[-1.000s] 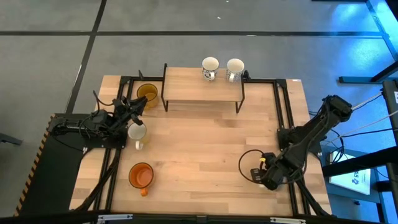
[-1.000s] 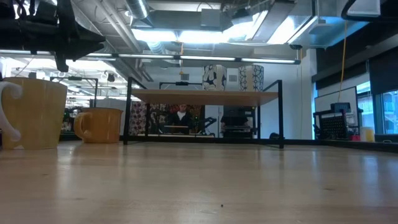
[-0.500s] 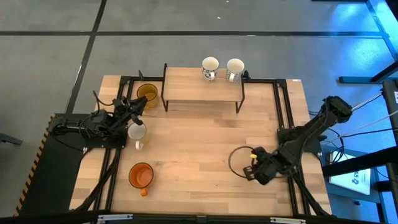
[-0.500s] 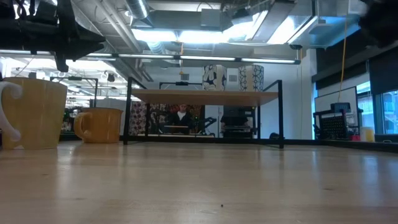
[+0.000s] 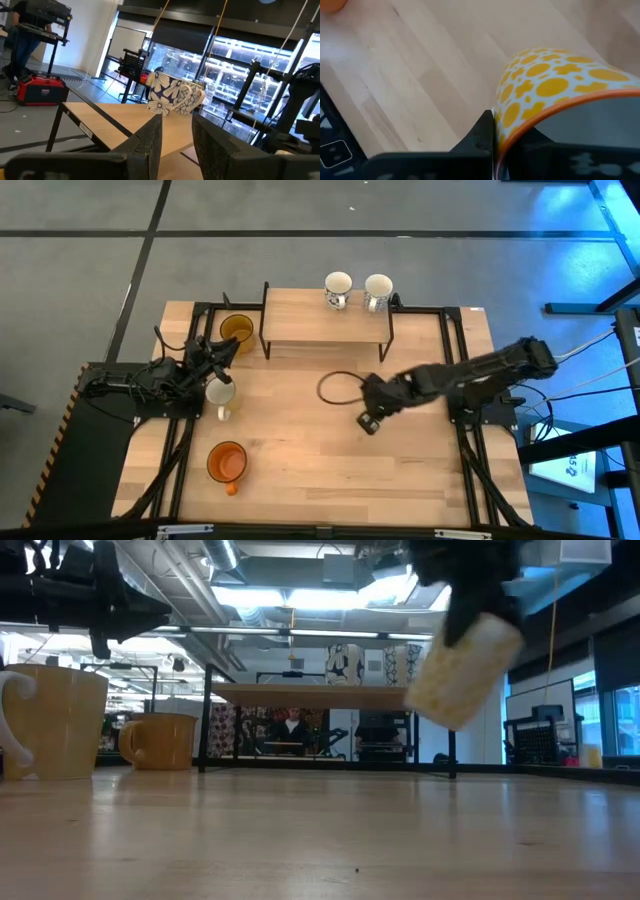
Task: Place coffee mugs
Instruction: Put the yellow patterned mug on the shelf
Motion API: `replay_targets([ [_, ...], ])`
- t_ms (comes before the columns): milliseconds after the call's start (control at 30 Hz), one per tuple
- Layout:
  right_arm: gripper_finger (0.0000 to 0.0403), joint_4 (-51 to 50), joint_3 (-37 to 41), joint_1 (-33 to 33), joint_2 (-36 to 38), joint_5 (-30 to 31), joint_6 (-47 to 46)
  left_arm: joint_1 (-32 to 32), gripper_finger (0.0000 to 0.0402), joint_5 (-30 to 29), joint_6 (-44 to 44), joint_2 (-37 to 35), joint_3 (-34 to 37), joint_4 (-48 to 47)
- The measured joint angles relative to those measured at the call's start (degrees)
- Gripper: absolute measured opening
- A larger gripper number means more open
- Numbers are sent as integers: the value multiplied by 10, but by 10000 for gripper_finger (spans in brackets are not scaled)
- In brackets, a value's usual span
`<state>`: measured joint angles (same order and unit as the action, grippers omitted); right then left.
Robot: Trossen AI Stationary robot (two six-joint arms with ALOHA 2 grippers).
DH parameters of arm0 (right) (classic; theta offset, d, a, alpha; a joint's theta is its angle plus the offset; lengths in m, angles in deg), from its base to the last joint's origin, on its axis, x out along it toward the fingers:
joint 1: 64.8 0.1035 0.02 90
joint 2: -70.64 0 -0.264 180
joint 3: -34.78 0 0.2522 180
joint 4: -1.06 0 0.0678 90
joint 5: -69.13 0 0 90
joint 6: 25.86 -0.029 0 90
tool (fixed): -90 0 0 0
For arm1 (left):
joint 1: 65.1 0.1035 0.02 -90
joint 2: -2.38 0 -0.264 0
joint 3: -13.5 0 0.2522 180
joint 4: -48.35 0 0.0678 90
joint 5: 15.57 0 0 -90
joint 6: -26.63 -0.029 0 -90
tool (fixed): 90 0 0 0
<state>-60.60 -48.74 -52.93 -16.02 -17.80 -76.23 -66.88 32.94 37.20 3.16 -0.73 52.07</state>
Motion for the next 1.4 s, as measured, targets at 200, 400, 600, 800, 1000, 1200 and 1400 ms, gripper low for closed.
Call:
replay_targets([
  [200, 4, -93, -130, -53, -113, -33, 141, 0, 101, 3, -1, 0, 0, -10],
  [400, 5, -163, -224, -84, -199, -73, 196, 0, 101, 5, 0, 0, 0, -28],
  [600, 5, -165, -245, -106, -247, -112, 208, 0, 101, 5, 11, 0, 0, -30],
  [800, 6, -179, -245, -109, -275, -121, 222, 0, 101, 5, 28, 0, 0, -30],
  [1000, 7, -173, -245, -109, -281, -122, 224, 0, 101, 5, 28, 0, 0, -36],
  [1200, 7, -160, -245, -108, -297, -128, 223, 0, 101, 7, 29, 0, 0, -36],
  [1400, 22, -149, -245, -108, -302, -127, 221, 0, 101, 8, 29, 0, 0, -37],
])
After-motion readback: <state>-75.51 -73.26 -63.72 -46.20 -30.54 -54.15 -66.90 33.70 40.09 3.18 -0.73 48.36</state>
